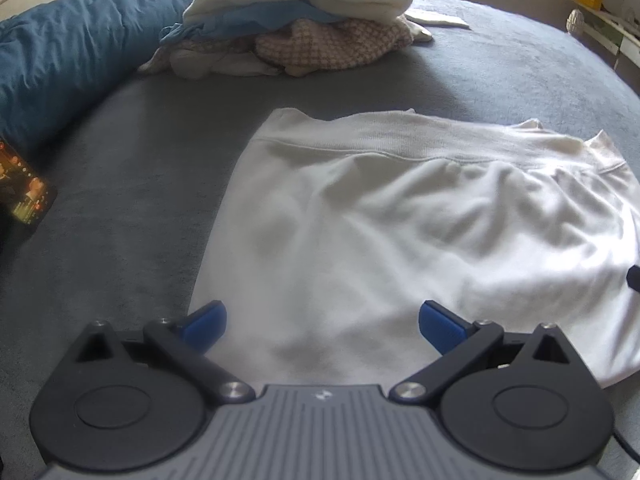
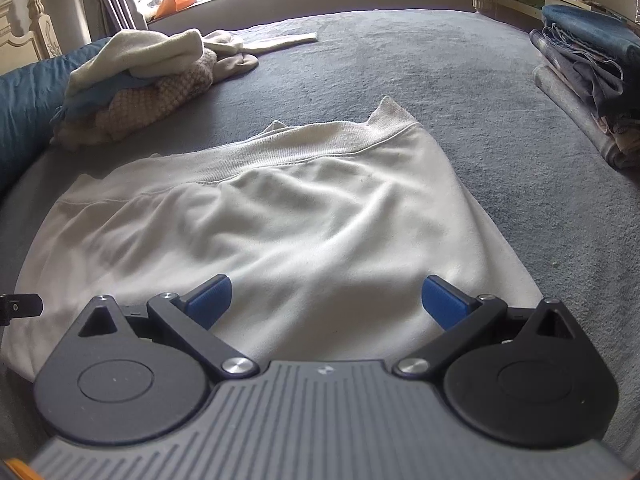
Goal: Fold clothes
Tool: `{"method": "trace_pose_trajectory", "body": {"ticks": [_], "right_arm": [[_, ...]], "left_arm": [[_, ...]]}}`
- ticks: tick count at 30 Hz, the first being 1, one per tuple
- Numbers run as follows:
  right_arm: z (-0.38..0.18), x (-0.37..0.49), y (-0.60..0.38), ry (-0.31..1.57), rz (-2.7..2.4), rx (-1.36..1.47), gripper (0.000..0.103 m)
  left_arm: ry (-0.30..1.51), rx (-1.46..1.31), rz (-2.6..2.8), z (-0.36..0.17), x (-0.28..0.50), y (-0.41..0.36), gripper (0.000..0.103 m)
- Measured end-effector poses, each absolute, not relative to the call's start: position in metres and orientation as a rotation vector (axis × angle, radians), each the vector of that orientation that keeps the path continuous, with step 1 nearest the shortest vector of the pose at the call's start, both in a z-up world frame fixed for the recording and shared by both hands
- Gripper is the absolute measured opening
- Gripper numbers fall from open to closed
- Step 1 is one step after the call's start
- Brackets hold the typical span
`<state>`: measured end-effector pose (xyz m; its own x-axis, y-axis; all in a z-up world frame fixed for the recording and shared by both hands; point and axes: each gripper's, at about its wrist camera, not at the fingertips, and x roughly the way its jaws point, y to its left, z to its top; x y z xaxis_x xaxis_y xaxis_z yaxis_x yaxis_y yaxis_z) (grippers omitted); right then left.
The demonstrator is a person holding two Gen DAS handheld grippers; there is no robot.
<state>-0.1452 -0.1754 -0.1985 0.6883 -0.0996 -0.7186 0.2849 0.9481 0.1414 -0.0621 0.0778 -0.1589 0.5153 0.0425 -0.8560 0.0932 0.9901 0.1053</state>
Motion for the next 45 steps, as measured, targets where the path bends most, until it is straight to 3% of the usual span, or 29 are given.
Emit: {"method": "trace_pose_trajectory", "body": {"ticks": [19,45], "right_arm": [[-0.2,-0.144,-0.168,0.789,-0.206,0.226,0.102],[-0.181,-0.153,-0.147,0.664,-0.144,0.115,0.1]], "left_arm": [[1.059,0.156,0.009,-0.165,-0.062,0.08,0.103],[0.917,-0.089,-0.081,-0.166,-0.091,0.148,0.103]]}}
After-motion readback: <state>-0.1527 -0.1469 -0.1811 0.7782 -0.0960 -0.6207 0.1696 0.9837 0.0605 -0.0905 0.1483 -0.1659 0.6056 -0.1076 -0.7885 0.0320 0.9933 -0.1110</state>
